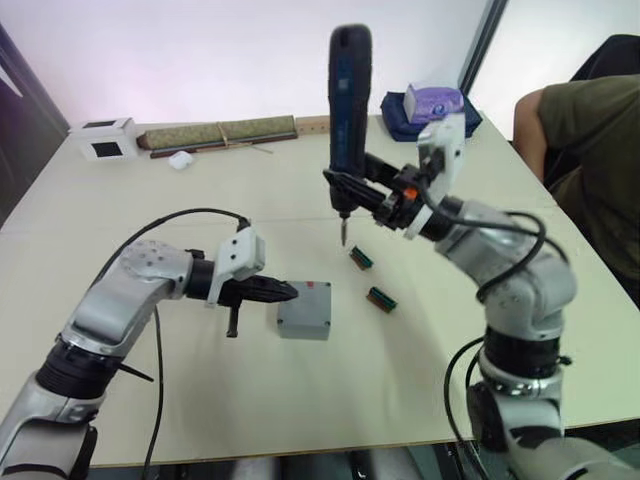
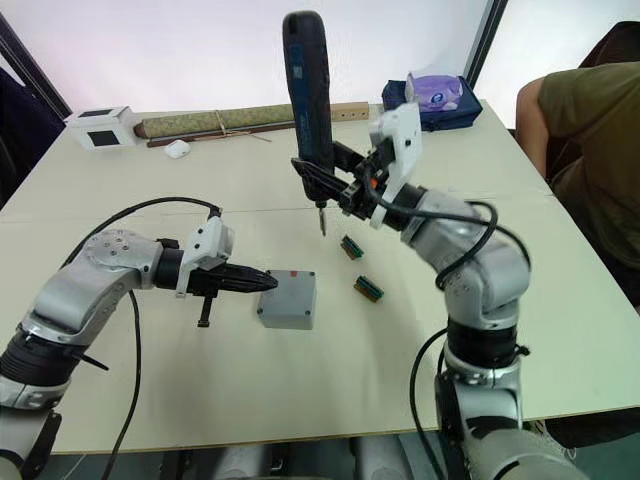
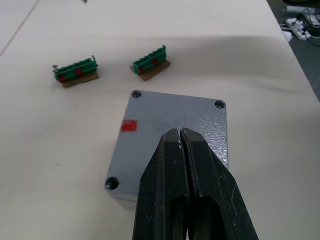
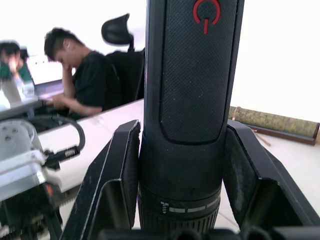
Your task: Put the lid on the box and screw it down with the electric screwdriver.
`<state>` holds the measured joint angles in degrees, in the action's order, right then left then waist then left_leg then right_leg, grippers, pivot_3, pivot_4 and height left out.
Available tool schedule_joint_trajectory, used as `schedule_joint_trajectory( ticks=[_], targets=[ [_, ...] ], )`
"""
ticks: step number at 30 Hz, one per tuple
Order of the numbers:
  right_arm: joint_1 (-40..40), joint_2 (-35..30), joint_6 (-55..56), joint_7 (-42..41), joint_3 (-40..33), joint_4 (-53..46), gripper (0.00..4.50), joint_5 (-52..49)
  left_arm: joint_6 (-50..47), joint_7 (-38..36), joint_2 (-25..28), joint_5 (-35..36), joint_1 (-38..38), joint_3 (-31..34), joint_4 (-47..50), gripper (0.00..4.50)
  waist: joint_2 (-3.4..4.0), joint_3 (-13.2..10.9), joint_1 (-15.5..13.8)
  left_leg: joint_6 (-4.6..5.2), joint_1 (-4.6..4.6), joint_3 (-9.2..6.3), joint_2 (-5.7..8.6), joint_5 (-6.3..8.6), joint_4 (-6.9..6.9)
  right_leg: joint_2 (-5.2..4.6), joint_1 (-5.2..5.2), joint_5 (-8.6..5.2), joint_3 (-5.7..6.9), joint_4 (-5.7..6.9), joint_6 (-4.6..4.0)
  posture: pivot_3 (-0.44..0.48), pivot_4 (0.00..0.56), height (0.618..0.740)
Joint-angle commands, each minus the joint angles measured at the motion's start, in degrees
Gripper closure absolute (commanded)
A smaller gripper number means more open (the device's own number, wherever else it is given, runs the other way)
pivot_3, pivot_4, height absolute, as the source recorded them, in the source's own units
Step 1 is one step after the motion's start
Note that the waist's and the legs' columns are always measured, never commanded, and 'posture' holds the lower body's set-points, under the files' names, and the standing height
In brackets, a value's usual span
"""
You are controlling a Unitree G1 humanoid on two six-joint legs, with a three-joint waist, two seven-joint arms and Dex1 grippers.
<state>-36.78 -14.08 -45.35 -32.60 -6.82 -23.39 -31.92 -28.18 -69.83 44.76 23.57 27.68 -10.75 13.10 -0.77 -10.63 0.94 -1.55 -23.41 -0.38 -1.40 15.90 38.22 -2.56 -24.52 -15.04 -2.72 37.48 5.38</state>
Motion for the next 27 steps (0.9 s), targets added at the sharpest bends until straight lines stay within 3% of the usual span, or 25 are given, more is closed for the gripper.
schedule_joint_trajectory(
  ticks=[1, 9, 27],
  targets=[
    [4.06, 1.99, 6.54, -1.59, 1.44, -5.27, 2.79, -2.3, 0.82, 0.68, -0.45, -1.73, -0.27, -1.0, 0.52, 4.5, 0.0, 0.0, 0.02, 0.0, 0.0, -0.02, -0.01, 0.0, 0.0, 0.02, 0.0, 0.0, 0.01, 0.0, 0.0, 0.0, 0.15, 0.74],
    [11.3, 4.61, 14.84, 0.17, 7.7, -5.44, 2.79, 1.26, 0.68, 2.76, -0.38, -4.48, -2.74, -1.99, -0.04, 4.5, 0.0, 0.0, 0.33, 0.0, 0.1, -0.02, -0.06, 0.0, -0.03, 0.1, 0.0, 0.0, -0.02, 0.12, 0.0, 0.0, 0.15, 0.74],
    [16.92, 5.08, 25.71, 0.76, 13.5, -0.9, 2.79, 7.68, 0.61, 2.54, -0.39, -4.72, -1.52, -2.32, -1.06, 4.5, -0.01, 0.01, 0.18, -0.01, 0.12, -0.02, -0.06, -0.01, -0.01, 0.1, 0.02, 0.0, -0.02, 0.13, -0.01, 0.0, 0.15, 0.74]
  ],
)
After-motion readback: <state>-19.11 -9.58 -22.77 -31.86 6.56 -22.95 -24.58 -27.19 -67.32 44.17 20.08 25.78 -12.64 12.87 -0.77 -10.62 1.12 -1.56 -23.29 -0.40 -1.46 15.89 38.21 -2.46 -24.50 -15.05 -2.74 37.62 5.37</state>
